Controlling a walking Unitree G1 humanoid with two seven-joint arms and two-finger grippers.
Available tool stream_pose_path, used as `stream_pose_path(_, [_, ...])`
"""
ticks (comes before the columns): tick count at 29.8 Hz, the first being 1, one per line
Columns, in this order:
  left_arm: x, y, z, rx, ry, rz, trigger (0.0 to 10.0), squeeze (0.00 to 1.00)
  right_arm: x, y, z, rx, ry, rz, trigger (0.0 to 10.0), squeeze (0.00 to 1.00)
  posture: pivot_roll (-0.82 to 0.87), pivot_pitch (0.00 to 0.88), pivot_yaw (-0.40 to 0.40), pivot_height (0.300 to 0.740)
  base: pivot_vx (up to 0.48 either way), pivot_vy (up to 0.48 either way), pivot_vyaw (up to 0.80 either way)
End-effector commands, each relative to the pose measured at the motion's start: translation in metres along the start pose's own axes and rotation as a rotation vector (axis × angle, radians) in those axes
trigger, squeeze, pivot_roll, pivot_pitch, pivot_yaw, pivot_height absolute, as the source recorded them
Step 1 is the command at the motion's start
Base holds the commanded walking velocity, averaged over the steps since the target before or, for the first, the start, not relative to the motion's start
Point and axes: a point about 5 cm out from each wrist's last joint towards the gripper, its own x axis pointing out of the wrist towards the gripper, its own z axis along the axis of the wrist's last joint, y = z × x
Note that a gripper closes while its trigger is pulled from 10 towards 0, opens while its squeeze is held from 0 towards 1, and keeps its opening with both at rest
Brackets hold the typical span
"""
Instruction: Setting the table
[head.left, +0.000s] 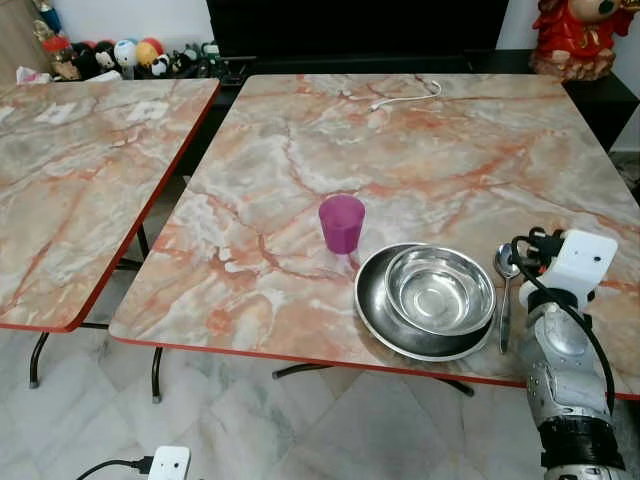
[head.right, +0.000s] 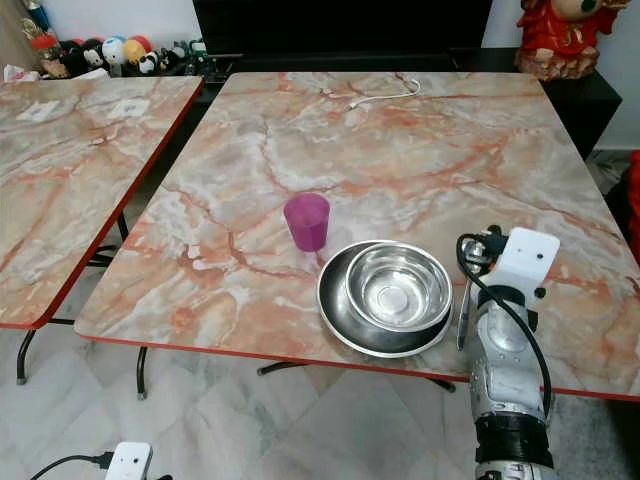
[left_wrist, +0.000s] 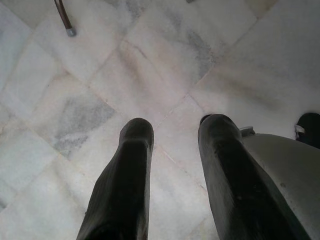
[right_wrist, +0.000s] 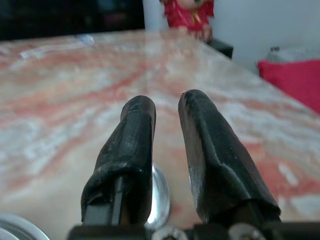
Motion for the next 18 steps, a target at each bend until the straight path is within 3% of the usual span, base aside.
stream_pose_path(1, [-0.002, -0.001, -0.008, -0.012, 0.02, 0.005, 10.0, 0.0, -0.003, 0.001, 0.005, -0.024, -0.036, 0.022, 10.0, 0.0, -0.16, 0.027, 0.064, 0.74, 0.0, 0.0, 0.0])
stream_pose_path(9, [-0.001, -0.005, -0.006, -0.009, 0.019, 0.003, 10.0, 0.0, -0.009, 0.007, 0.014, -0.024, -0.108, 0.081, 10.0, 0.0, -0.16, 0.029, 0.066, 0.74, 0.0, 0.0, 0.0])
stream_pose_path(18, [0.0, 0.004, -0.001, -0.001, 0.017, 0.029, 10.0, 0.0, -0.02, 0.019, 0.013, -0.025, -0.142, 0.152, 10.0, 0.0, -0.13, 0.0, 0.065, 0.74, 0.0, 0.0, 0.77])
